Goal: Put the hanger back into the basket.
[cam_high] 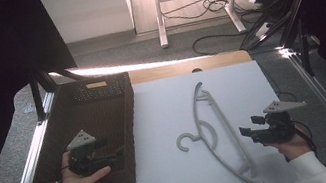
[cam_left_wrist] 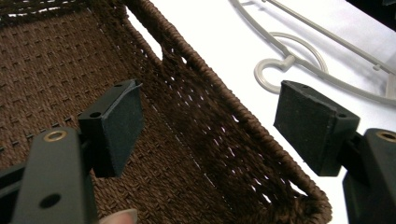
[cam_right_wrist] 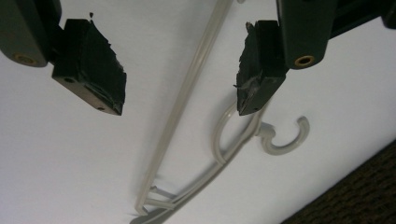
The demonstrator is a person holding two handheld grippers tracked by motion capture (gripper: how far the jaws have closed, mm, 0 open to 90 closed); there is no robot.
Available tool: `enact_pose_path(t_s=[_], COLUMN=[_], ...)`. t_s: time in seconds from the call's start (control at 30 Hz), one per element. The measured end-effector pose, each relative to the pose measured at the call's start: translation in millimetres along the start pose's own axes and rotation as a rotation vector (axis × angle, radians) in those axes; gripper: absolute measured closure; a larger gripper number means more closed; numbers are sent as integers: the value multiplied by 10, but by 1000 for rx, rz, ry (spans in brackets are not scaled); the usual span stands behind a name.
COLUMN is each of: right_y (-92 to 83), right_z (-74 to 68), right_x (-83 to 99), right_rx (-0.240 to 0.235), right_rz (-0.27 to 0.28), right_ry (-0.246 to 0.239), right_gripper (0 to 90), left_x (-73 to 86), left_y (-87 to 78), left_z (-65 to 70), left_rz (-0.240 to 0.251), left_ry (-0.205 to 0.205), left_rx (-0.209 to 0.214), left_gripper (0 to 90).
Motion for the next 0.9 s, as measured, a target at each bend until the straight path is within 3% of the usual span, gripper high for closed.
enact_pose_path(t_s=[0.17, 0.37, 0.9], right_y=[26, 4, 0], right_z=[75, 36, -4], right_x=[34, -21, -53], right_rx=[37, 55, 16], right_rz=[-35, -17, -9], right_ry=[14, -10, 7], right_gripper=[327, 321, 347], left_x=[15, 10, 30], left_y=[-25, -63, -28], left_z=[-11, -11, 27], left_rz=[1, 8, -9], left_ry=[-5, 6, 23], left_rx=[-6, -5, 4], left_gripper=[232, 232, 230])
Point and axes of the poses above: each handheld gripper's, and its own axes: y roughly forward along the jaws, x roughly out of its underside, z roughly to its right, the point moved 8 cm from there along y, roughly forward along the jaws, and after that the axes turned 11 degrees about z, right-handed, at the moved point
